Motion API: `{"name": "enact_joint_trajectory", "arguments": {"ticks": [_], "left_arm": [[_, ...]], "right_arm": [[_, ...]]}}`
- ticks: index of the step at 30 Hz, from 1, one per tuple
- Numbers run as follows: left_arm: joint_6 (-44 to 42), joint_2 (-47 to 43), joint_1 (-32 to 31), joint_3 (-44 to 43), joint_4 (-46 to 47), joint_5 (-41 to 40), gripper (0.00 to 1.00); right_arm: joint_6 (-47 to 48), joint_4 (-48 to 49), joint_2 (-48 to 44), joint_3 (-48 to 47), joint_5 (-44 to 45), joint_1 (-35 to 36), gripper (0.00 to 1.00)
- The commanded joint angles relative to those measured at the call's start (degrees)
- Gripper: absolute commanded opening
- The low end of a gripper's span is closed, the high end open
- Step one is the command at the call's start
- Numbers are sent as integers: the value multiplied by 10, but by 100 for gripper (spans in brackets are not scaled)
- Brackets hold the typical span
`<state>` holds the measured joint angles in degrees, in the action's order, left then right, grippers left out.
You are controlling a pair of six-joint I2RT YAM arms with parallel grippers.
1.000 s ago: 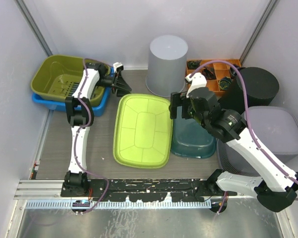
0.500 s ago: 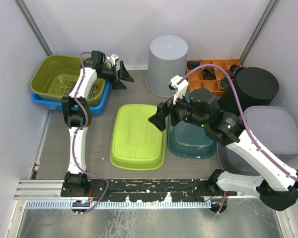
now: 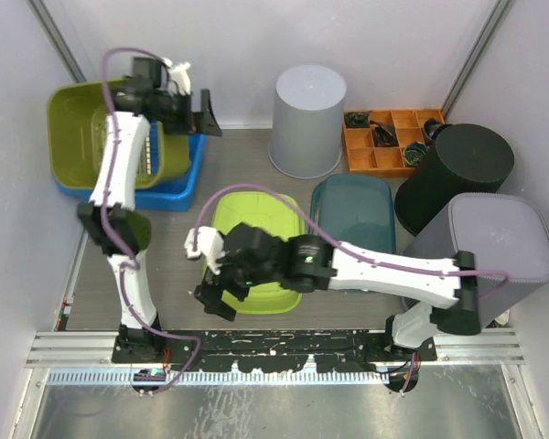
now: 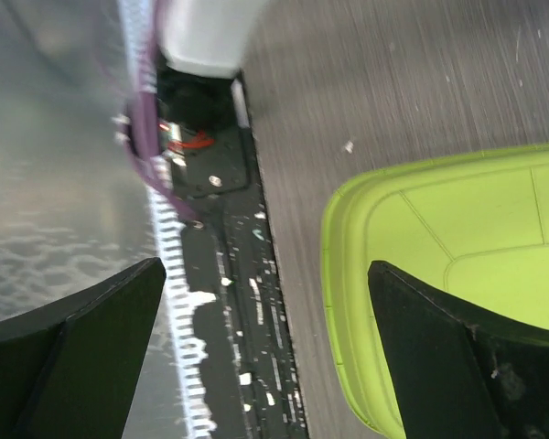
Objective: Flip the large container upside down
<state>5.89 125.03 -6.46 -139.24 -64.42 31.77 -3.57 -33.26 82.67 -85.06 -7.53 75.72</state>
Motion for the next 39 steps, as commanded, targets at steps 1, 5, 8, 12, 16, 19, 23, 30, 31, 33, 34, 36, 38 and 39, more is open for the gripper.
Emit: {"name": "enact_joint_trajectory", "arguments": {"ticks": [1, 5, 8, 12, 16, 19, 23, 30, 31, 33, 34, 36, 38, 39], "left_arm": [[-126, -200, 36, -65, -78, -111, 98], [-169, -231, 81, -85, -174, -73, 98], [-193, -259, 122, -30, -189, -43, 98], [-208, -264, 157, 22, -188, -24, 99], [-215, -254, 181, 38, -203, 5, 98], [-235, -252, 189, 47, -223, 28, 99], [-284, -267, 192, 68, -251, 58, 98], [-318, -272, 195, 74, -279, 83, 98], [-318, -270, 195, 75, -282, 92, 98], [-317, -268, 195, 80, -287, 116, 99], [-315, -268, 195, 86, -286, 127, 99], [-306, -269, 195, 108, -274, 139, 98], [-293, -276, 196, 150, -243, 132, 99], [-287, -281, 196, 171, -225, 126, 98]], "right_arm": [[44, 28, 54, -23, 139, 15, 100], [61, 66, 113, -13, 162, 23, 100], [63, 90, 161, -12, 188, 27, 100], [64, 98, 228, -29, 225, 30, 100], [61, 102, 272, -31, 226, 31, 100], [55, 87, 285, -22, 245, 31, 100], [45, 57, 269, 17, 299, 26, 100], [12, 35, 184, 116, 325, -12, 100], [10, 33, 173, 126, 328, -16, 100], [7, 23, 149, 140, 337, -22, 100], [5, 16, 134, 147, 341, -26, 100], [2, 4, 109, 158, 352, -34, 100], [1, 0, 81, 174, 353, -44, 100], [1, 0, 67, 182, 355, -49, 100]]}}
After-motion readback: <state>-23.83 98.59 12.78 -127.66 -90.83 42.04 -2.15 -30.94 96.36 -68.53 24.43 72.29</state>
